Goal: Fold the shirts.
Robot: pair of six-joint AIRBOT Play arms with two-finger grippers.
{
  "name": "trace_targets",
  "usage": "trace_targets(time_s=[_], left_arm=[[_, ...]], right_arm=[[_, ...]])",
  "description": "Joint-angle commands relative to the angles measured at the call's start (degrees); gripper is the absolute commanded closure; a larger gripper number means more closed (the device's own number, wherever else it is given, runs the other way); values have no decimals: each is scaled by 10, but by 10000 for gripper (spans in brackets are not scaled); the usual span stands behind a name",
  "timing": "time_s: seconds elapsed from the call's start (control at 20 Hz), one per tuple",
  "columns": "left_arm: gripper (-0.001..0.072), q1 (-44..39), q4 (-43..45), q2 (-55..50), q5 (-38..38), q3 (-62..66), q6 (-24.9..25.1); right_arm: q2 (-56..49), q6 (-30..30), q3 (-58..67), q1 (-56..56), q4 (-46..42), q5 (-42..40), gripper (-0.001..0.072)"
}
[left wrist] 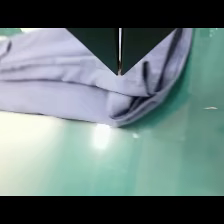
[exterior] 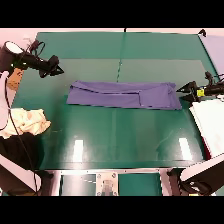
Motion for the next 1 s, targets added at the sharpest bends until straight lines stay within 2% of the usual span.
trace_targets(time_s=[0.0, 0.2, 0.3, 0.35, 0.4, 0.5, 0.8, 0.95], left_arm=[[676, -4, -38, 0, -21, 5, 36], [676, -40, -37, -1, -13, 5, 54], [676, -76, -37, -1, 15, 5, 68], [676, -95, -35, -2, 34, 5, 68], [676, -116, -30, -2, 55, 5, 73], [676, -165, -13, -6, 94, 5, 82], [677, -308, -3, -69, 168, 5, 82], [676, -382, -14, -108, 215, 6, 82]], right_arm=[[-33, -45, 1, 11, 30, 15, 104], [-56, -47, 2, 51, 37, 12, 106], [-59, -46, 5, 71, 37, 3, 114], [-59, -44, 7, 78, 37, 0, 305], [-59, -44, 13, 85, 37, 2, 537], [-58, -28, 32, 94, 38, 25, 681], [37, 12, 107, 115, 30, 99, 693], [103, 51, 157, 142, 35, 152, 693]])
